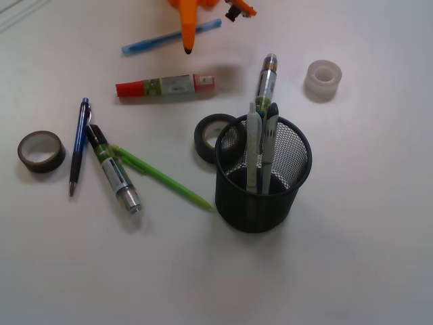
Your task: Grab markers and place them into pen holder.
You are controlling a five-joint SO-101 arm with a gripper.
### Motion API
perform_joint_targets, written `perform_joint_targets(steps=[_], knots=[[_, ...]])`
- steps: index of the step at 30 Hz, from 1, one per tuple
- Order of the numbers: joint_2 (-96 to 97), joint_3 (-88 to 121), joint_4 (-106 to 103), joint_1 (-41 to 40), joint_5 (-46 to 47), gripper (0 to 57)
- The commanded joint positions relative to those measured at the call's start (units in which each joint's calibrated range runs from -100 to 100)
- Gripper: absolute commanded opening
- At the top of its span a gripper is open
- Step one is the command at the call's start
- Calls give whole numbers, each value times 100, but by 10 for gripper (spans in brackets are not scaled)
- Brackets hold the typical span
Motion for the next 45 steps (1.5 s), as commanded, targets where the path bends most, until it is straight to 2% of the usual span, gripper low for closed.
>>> perform_joint_targets(steps=[1, 14, 21, 26, 32, 45], knots=[[-46, -582, -364, 184, 635, 420], [-38, -700, -434, 184, 611, 420], [268, -2331, 56, 192, 376, 420], [2198, -3110, -171, 588, 381, 420], [4493, -3227, -766, 580, 337, 419], [7196, -4097, -766, 588, 20, 419]])
